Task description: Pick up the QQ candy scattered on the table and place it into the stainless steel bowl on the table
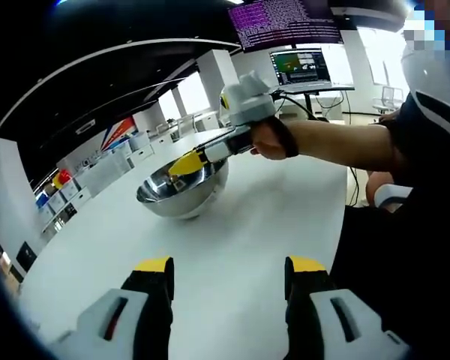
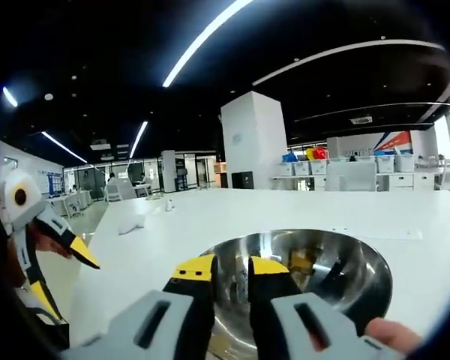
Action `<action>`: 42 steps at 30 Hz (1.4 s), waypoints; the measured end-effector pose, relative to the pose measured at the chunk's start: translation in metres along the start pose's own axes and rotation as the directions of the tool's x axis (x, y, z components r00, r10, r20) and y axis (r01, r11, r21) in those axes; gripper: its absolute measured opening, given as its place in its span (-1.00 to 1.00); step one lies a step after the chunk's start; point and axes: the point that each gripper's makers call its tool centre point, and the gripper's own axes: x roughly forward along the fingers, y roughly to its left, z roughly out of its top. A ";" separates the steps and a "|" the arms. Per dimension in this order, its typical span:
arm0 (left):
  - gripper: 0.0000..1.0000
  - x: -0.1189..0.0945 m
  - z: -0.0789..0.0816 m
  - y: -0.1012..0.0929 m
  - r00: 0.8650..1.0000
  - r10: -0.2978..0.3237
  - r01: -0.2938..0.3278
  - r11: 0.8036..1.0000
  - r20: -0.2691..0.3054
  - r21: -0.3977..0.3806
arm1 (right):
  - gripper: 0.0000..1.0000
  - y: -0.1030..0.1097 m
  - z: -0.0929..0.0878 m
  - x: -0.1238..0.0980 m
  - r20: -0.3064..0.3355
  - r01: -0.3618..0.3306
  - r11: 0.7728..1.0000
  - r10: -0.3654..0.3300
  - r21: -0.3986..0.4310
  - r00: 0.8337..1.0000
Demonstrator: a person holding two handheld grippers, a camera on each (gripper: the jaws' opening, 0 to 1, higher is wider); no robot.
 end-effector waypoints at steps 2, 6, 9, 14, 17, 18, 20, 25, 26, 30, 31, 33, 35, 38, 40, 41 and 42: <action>0.19 0.000 0.000 0.001 1.000 0.002 -0.002 1.000 0.000 -0.003 | -0.70 0.000 0.001 0.000 0.002 0.000 1.000 0.000 -0.001 1.000; 0.19 0.000 -0.002 0.001 1.000 0.003 -0.003 1.000 0.000 -0.006 | -0.70 0.001 0.001 -0.001 0.001 -0.004 1.000 0.004 0.002 1.000; 0.19 0.000 -0.003 0.003 1.000 0.006 -0.006 1.000 -0.005 -0.003 | -0.69 0.003 0.005 -0.004 0.012 -0.014 1.000 0.014 0.005 1.000; 0.19 0.000 0.001 0.006 1.000 0.008 -0.008 1.000 0.002 0.000 | -0.56 0.009 0.028 -0.014 0.068 -0.034 0.999 0.034 -0.012 0.997; 0.19 0.001 0.002 0.011 1.000 0.015 -0.015 1.000 0.000 0.003 | -0.54 0.015 0.047 -0.025 0.109 -0.051 0.998 0.054 -0.033 0.993; 0.19 0.001 0.002 0.013 1.000 0.018 -0.018 1.000 -0.001 0.006 | -0.52 0.015 0.052 -0.029 0.119 -0.048 0.998 0.053 -0.044 0.992; 0.20 0.001 0.006 0.019 1.000 0.029 -0.029 1.000 0.004 0.011 | -0.41 0.017 0.064 -0.037 0.146 -0.052 0.996 0.063 -0.079 0.987; 0.24 -0.001 0.018 0.040 0.997 0.066 -0.066 0.998 0.036 0.017 | -0.21 0.020 0.086 -0.059 0.187 -0.064 0.988 0.090 -0.143 0.978; 0.24 -0.001 0.022 0.046 0.996 0.072 -0.073 0.997 0.046 0.016 | -0.19 0.019 0.089 -0.063 0.192 -0.066 0.985 0.097 -0.159 0.977; 0.29 0.005 0.032 0.078 0.989 0.113 -0.111 0.993 0.093 -0.025 | -0.01 0.014 0.097 -0.079 0.204 -0.088 0.974 0.132 -0.210 0.970; 0.30 0.007 0.031 0.086 0.988 0.125 -0.121 0.992 0.086 -0.043 | 0.04 0.014 0.098 -0.084 0.210 -0.104 0.971 0.149 -0.214 0.966; 0.30 0.014 0.030 0.100 0.986 0.140 -0.136 0.989 0.092 -0.051 | 0.11 0.010 0.100 -0.094 0.230 -0.124 0.970 0.172 -0.211 0.958; 0.32 0.022 0.025 0.113 0.983 0.161 -0.155 0.985 0.087 -0.076 | 0.11 0.002 0.100 -0.103 0.243 -0.130 0.972 0.176 -0.194 0.954; 0.34 0.035 0.018 0.123 0.983 0.161 -0.155 0.985 0.088 -0.079 | 0.16 -0.015 0.094 -0.113 0.245 -0.133 0.977 0.172 -0.168 0.954; 0.38 0.044 0.018 0.124 0.985 0.135 -0.123 0.986 0.107 -0.110 | 0.23 -0.028 0.087 -0.117 0.237 -0.135 0.979 0.170 -0.156 0.957; 0.42 0.048 0.017 0.125 0.986 0.125 -0.111 0.986 0.113 -0.123 | 0.27 -0.035 0.082 -0.118 0.232 -0.140 0.980 0.170 -0.143 0.958; 0.49 0.051 0.017 0.126 0.986 0.114 -0.098 0.986 0.119 -0.133 | 0.33 -0.041 0.076 -0.119 0.226 -0.147 0.981 0.172 -0.124 0.959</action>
